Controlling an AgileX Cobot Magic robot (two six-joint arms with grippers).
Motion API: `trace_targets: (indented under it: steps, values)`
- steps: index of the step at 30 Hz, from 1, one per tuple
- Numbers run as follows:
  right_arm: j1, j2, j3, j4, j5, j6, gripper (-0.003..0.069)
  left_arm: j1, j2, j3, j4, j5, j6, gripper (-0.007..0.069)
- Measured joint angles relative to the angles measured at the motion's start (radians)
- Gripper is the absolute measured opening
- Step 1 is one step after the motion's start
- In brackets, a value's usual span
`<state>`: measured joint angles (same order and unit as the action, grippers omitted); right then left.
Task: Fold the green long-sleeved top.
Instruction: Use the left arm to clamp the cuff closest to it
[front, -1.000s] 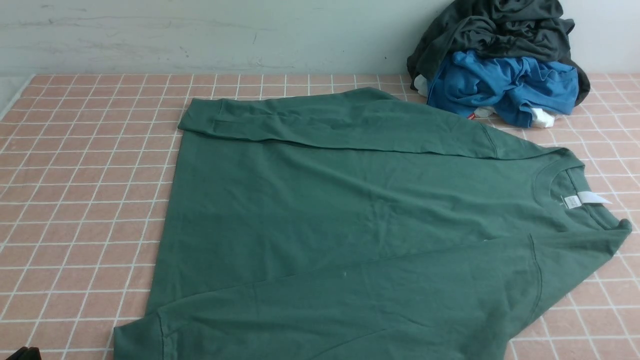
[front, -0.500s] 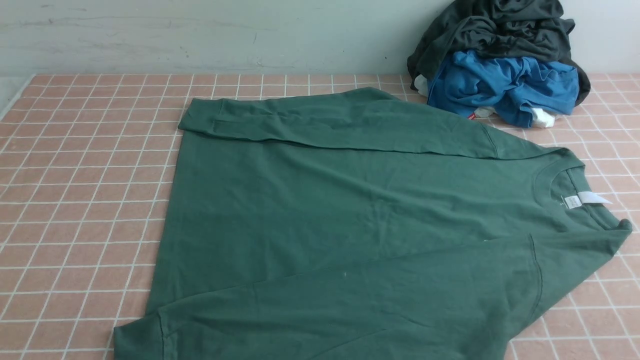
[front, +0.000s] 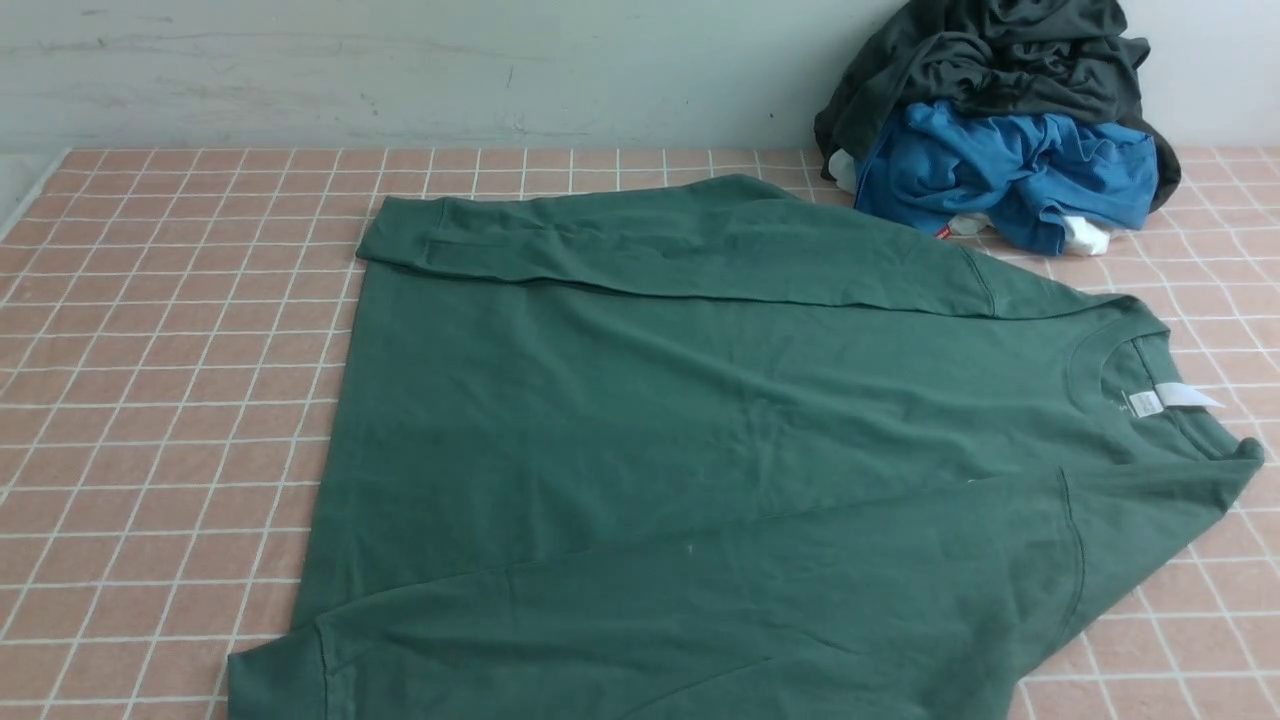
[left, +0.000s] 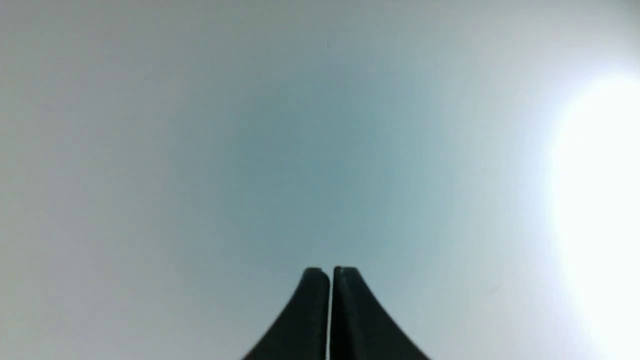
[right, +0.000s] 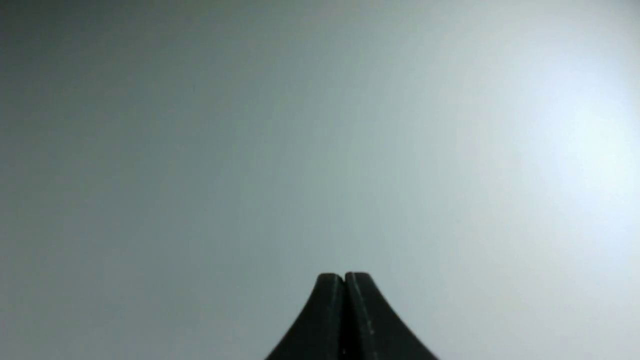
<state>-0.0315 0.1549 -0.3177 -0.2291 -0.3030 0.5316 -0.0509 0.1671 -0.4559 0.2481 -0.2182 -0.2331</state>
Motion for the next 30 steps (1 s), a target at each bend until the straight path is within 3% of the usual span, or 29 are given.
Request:
trace_targets:
  steps: [3, 6, 11, 14, 18, 21, 22, 25, 27, 30]
  values:
    - [0.0, 0.172, -0.154, -0.223, 0.225, -0.004, -0.001, 0.0, 0.199, -0.156, 0.07, 0.28, -0.031, -0.0003]
    - [0.0, 0.333, -0.184, -0.309, 0.381, 0.017, -0.001, 0.0, 0.367, -0.181, 0.036, 0.498, -0.077, -0.0003]
    - [0.067, 0.553, -0.185, -0.199, 0.67, 0.073, -0.001, 0.0, 0.63, -0.181, -0.159, 0.827, -0.048, -0.0003]
    - [0.155, 0.654, -0.185, -0.067, 0.807, -0.047, -0.001, 0.0, 0.781, -0.181, -0.272, 0.947, 0.056, -0.0001]
    - [0.28, 0.781, -0.185, 0.08, 0.923, -0.292, -0.001, 0.0, 0.939, -0.181, -0.374, 0.976, 0.162, 0.0041]
    - [0.363, 0.92, -0.185, 0.216, 0.965, -0.506, -0.001, 0.0, 1.089, -0.182, -0.42, 0.915, 0.215, 0.0164]
    - [0.366, 0.92, -0.185, 0.223, 0.964, -0.506, -0.001, 0.0, 1.089, -0.182, -0.42, 0.915, 0.216, 0.0164]
    - [0.4, 0.995, -0.186, 0.331, 0.927, -0.612, -0.001, 0.0, 1.205, -0.184, -0.424, 0.838, 0.223, 0.0298]
    - [0.401, 1.004, -0.187, 0.376, 0.906, -0.653, -0.001, 0.0, 1.254, -0.184, -0.424, 0.802, 0.223, 0.0337]
    - [0.401, 1.003, -0.188, 0.424, 0.893, -0.704, -0.001, 0.0, 1.326, -0.186, -0.424, 0.757, 0.222, 0.0329]
